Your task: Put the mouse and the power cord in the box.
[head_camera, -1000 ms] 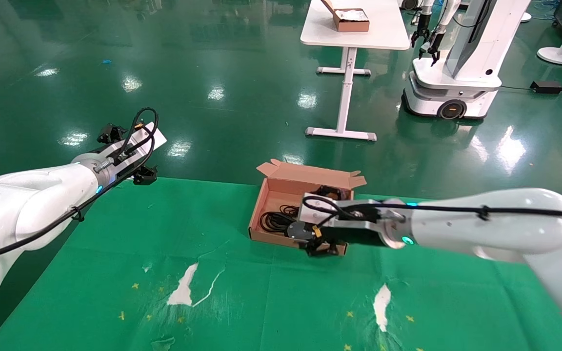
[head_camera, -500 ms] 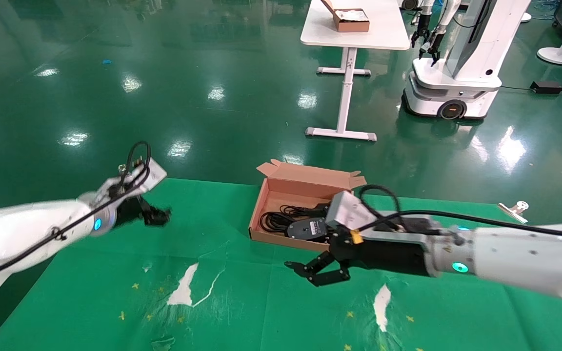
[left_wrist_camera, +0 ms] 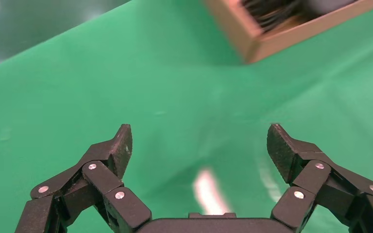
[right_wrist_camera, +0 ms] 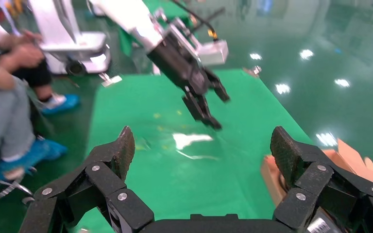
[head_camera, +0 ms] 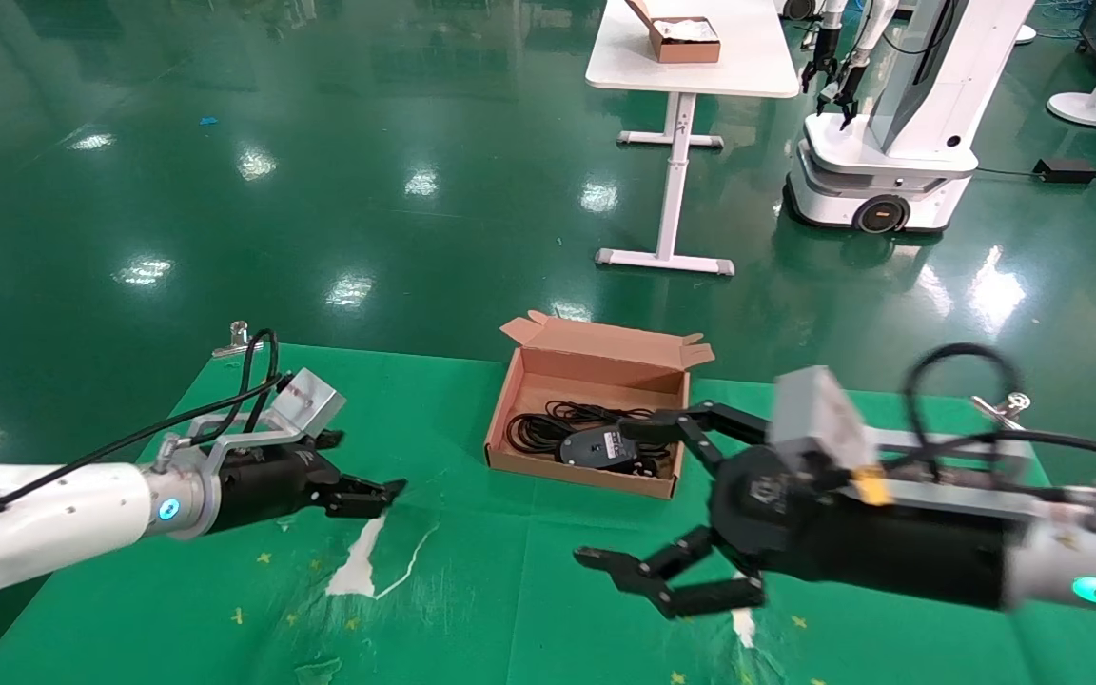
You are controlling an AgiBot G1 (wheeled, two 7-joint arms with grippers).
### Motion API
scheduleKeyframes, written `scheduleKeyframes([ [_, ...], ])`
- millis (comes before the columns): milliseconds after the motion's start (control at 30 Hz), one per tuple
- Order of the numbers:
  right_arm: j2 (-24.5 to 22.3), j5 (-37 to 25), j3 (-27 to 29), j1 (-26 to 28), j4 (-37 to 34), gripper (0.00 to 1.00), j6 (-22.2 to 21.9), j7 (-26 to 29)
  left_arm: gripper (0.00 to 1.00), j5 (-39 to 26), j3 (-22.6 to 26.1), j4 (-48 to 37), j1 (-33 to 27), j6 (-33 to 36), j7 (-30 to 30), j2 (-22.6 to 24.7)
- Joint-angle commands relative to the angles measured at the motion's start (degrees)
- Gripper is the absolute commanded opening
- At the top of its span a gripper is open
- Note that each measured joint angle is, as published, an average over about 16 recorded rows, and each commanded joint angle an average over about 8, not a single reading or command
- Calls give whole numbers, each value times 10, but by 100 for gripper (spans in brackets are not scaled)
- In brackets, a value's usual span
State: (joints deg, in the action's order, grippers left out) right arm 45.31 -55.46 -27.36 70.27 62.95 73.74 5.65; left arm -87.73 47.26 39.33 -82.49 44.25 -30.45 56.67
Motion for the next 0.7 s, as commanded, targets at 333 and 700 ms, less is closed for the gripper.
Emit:
scheduleKeyframes([
  [333,-80,105,88,-67,82,100,93,40,100,149,-102,111,68,135,64,-70],
  [700,-103,136,113,-87,106,100,120,51,100,297,-202,221,135,268,127,-140],
])
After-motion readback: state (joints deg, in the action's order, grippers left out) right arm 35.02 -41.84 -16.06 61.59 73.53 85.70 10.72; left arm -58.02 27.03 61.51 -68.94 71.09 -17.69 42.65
